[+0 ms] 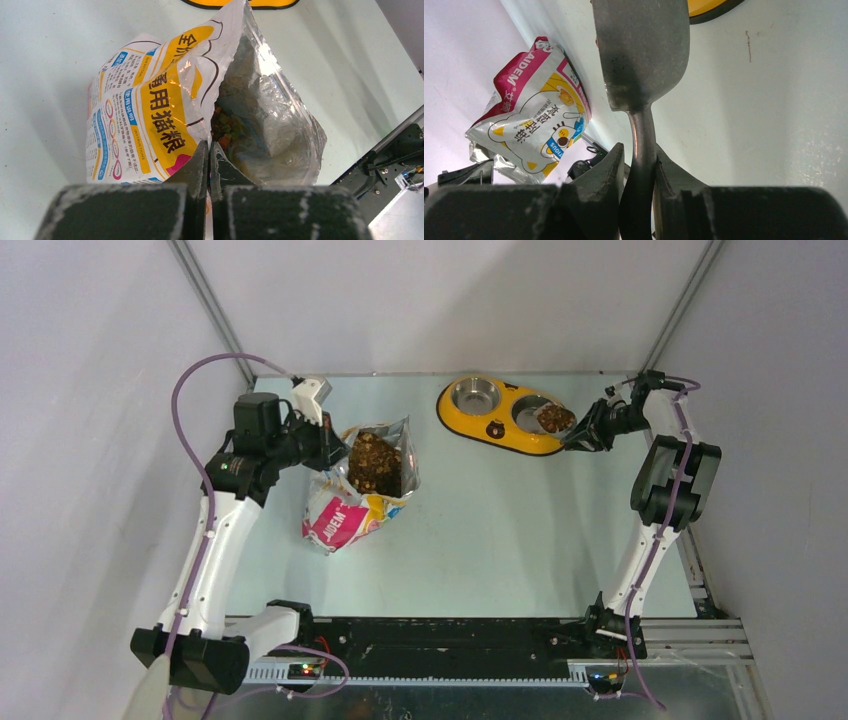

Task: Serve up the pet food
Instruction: Pour the pet food into the pet food bowl.

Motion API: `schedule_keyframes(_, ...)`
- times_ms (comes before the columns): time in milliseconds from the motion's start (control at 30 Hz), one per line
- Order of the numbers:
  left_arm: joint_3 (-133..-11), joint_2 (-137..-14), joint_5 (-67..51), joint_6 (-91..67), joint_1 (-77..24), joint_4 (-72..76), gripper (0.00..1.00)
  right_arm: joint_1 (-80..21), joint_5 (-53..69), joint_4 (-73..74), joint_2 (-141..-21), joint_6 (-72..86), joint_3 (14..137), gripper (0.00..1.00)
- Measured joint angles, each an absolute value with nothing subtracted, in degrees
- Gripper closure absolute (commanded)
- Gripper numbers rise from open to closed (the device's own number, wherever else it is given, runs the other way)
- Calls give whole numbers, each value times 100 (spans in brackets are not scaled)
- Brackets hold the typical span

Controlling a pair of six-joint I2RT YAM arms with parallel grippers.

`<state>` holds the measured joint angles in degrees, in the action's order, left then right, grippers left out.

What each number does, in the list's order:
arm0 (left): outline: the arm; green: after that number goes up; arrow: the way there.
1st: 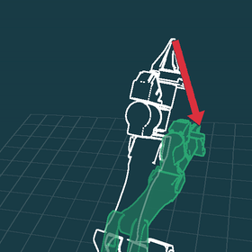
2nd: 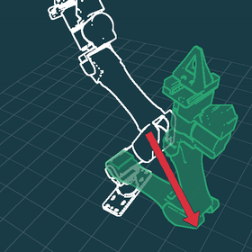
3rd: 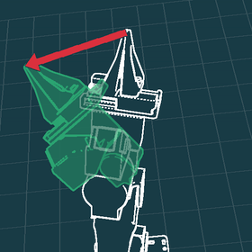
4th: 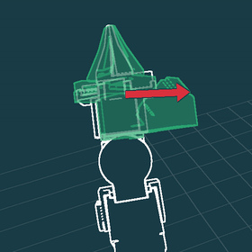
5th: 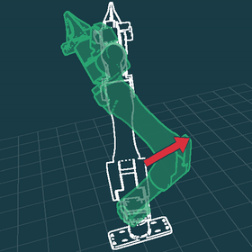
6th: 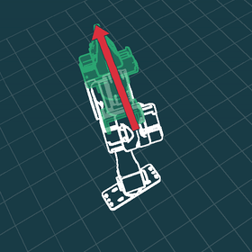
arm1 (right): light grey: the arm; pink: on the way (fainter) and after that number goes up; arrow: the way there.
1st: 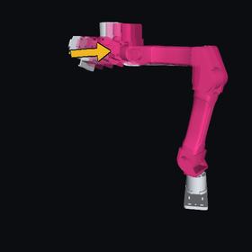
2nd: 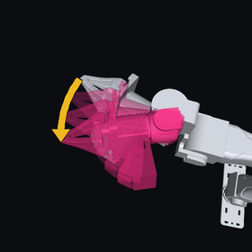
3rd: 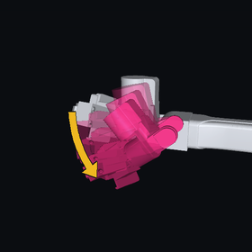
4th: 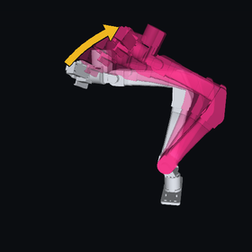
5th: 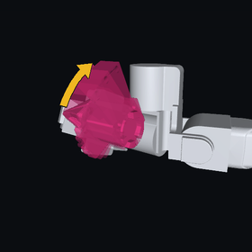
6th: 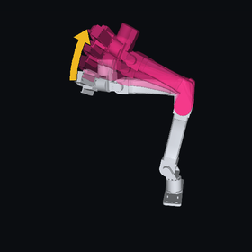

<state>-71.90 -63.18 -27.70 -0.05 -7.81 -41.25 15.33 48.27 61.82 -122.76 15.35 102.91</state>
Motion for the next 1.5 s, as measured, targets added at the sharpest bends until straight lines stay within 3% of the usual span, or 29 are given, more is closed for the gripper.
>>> schedule_keyframes(1500,-7188,-6296,-2786,-8,-768,-4125,100,1236,3826,6672,-12287,1343,10794,100)
